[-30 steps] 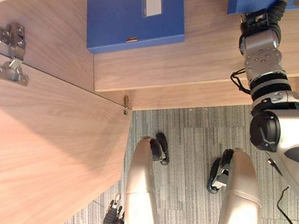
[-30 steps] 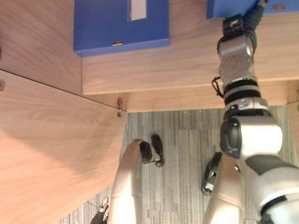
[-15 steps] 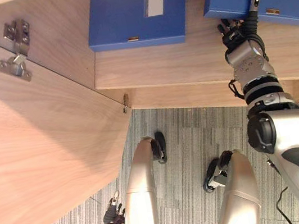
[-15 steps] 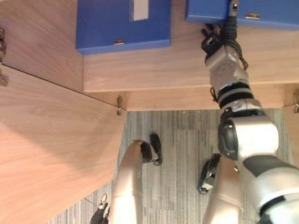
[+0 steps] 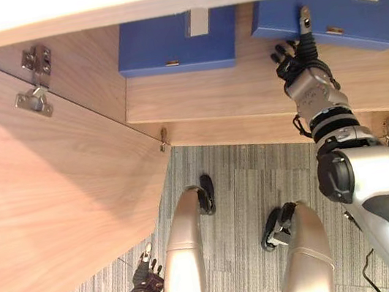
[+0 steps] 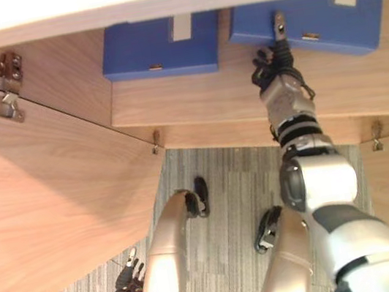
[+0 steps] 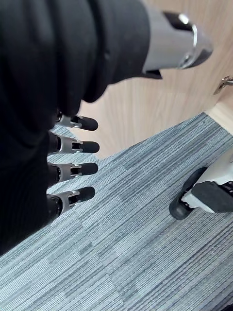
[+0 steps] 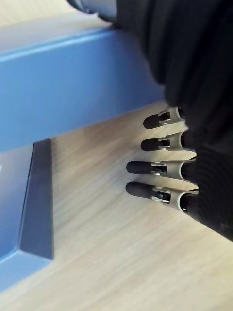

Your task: Walk over to the cabinet, pick up the folder, carry it to the office cabinet, place the folder inside the office cabinet, then close the office cabinet door

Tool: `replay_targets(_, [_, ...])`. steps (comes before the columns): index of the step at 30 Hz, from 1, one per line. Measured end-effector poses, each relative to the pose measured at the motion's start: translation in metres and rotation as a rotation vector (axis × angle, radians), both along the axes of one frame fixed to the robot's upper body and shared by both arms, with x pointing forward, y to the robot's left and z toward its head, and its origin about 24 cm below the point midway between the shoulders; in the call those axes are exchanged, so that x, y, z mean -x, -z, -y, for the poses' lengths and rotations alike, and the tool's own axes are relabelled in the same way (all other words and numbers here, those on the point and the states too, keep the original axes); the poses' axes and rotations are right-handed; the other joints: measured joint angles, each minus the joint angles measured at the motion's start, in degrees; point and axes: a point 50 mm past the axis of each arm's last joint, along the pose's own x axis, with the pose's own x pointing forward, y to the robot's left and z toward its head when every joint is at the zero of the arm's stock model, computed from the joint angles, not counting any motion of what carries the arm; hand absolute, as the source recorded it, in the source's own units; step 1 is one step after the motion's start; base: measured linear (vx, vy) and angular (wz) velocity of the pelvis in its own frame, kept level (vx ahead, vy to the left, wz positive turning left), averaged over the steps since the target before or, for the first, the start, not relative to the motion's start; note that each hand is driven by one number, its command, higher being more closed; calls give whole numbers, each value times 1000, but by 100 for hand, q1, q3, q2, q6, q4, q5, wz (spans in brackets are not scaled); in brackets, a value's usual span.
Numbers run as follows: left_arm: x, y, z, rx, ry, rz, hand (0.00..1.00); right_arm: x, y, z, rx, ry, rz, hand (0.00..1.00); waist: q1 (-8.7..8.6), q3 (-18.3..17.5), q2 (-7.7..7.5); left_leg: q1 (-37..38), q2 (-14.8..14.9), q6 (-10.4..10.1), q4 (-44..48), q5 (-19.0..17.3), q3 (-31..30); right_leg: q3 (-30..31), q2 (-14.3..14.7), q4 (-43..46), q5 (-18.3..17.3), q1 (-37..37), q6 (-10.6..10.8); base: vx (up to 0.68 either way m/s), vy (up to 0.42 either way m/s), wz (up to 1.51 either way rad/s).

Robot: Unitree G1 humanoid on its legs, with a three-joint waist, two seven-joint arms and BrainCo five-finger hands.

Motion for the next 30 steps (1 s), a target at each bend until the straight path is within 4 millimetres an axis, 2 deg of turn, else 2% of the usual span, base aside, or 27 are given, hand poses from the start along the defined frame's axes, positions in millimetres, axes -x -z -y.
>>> replay_targets(8, [-3,-3,-1,-6,53,41,0,1,21,0,317,-118,-94,0,-39,-19,-10,388,12,-36,-558,214,7,-135,100,-534,210,358,-62,-1,10,-1])
replay_targets(12, [-3,-4,-2,-16,86,45,0,1,26,-2,396,-177,-121,0,-33,-76,-24,467,68,-26,-689,254,52,-130,162,-698,304,407,-94,-9,59,-9])
replay_targets(18, [-2,-4,-6,-29,113,45,0,4,48,-4,509,-270,-209,0,-20,-140,-66,911,99,-5,-932,271,197,-86,187,-929,380,760,-86,-22,51,-7])
replay_targets(27, [0,-3,-14,-35,98,40,0,5,51,-6,712,-366,-253,0,-78,-201,-91,1405,105,3,-1064,261,313,-22,193,-1066,401,1190,-72,-22,44,-5])
replay_targets(30, [1,-3,-15,-45,114,34,0,6,57,-9,794,-414,-280,0,-99,-271,-167,1594,106,-5,-1114,253,332,-18,200,-1121,400,1362,-72,-25,29,-4])
